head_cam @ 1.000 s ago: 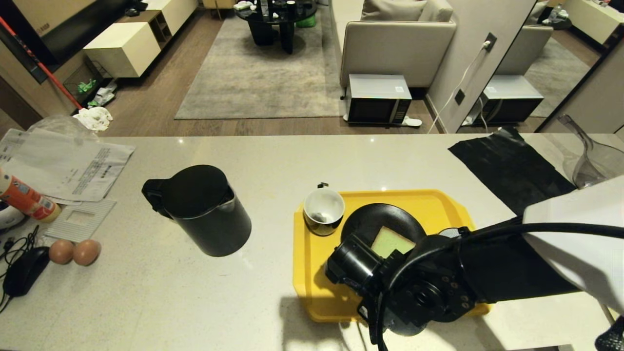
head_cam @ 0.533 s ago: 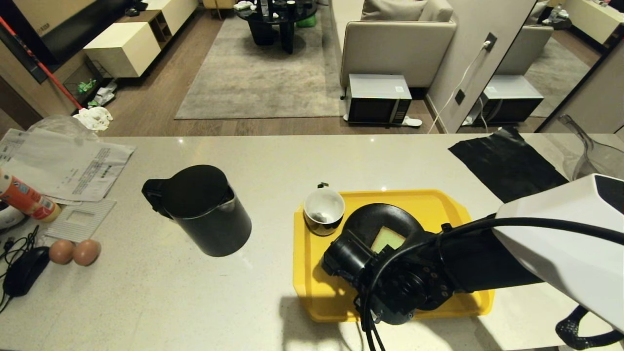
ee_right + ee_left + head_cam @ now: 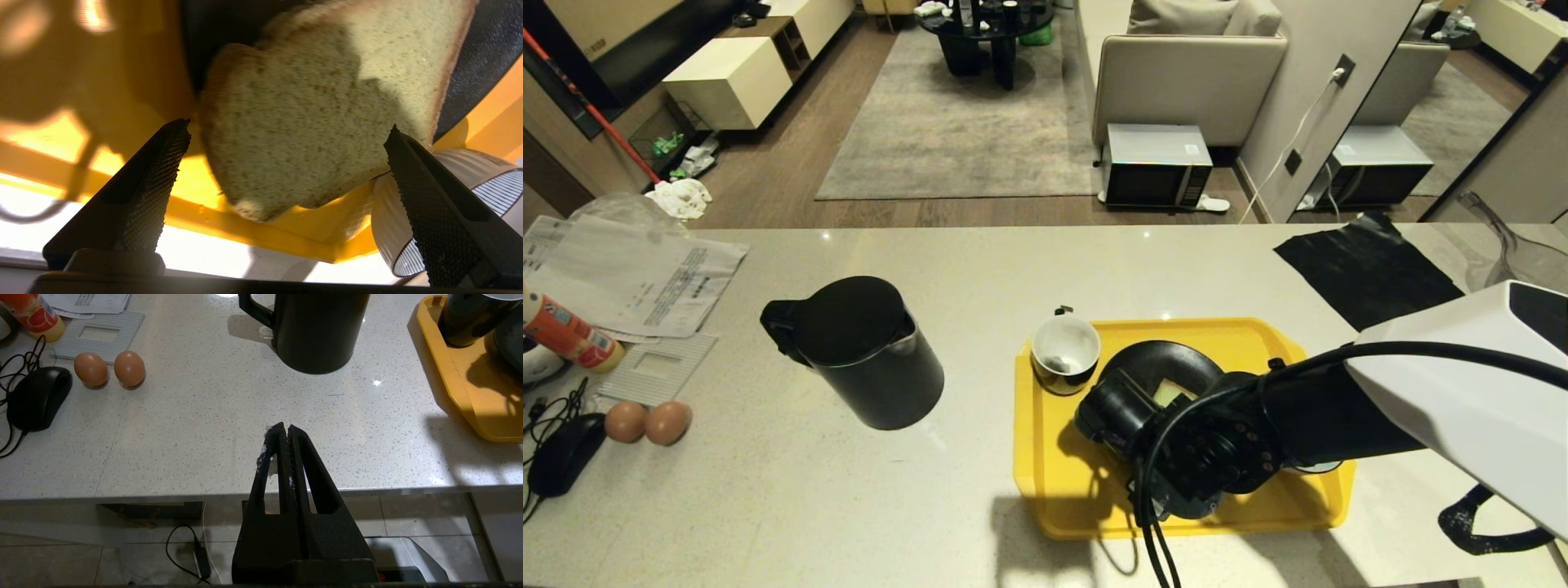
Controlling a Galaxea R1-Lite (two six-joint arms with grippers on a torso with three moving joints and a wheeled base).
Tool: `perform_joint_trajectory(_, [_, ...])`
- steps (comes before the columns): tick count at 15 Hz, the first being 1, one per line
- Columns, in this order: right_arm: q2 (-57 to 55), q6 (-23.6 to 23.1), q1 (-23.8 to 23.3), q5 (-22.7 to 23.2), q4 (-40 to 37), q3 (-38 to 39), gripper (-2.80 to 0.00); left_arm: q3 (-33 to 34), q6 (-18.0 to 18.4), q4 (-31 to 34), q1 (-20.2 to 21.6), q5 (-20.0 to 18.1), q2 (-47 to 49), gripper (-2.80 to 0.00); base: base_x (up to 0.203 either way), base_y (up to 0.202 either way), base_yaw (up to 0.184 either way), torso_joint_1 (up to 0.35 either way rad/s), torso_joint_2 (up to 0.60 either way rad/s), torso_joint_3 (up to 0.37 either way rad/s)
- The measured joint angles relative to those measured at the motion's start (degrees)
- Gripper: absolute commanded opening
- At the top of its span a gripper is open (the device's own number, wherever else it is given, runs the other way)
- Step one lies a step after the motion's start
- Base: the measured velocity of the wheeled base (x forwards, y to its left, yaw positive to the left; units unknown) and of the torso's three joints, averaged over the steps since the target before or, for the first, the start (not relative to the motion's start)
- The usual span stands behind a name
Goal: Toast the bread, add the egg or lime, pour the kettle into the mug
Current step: Pick up the bread slice
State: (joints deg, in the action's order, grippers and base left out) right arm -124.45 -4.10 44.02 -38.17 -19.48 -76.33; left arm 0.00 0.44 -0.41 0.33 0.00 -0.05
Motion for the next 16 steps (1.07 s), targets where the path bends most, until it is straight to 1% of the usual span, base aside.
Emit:
perform_joint_trajectory(2, [-0.03, -0.09, -0.97, -0.04, -0.02, 0.00, 0.00, 0.00, 0.02, 0.00, 0.00, 0.00, 0.00, -2.80, 0.000, 0.000, 0.000, 0.000, 0.00, 0.000])
perform_joint_trajectory(3, [-0.05, -0.33, -1.39, 0.00, 0.00, 0.01, -2.80, 0.00, -0.01, 0.01, 0.00, 0.00, 0.00, -2.80, 0.000, 0.000, 0.000, 0.000, 0.00, 0.000])
perform_joint_trajectory(7, [-0.18, -0.48, -2.24, 0.02, 0.05, 0.04, -2.80, 0.00, 0.02, 0.00, 0.00, 0.00, 0.00, -2.80, 0.000, 0.000, 0.000, 0.000, 0.00, 0.000])
perform_joint_trajectory(16, [0.86, -0.17, -2.35, -0.06, 0.13, 1.43, -2.80, 0.00, -0.02, 0.01, -0.02, -0.01, 0.00, -2.80, 0.000, 0.000, 0.000, 0.000, 0.00, 0.000])
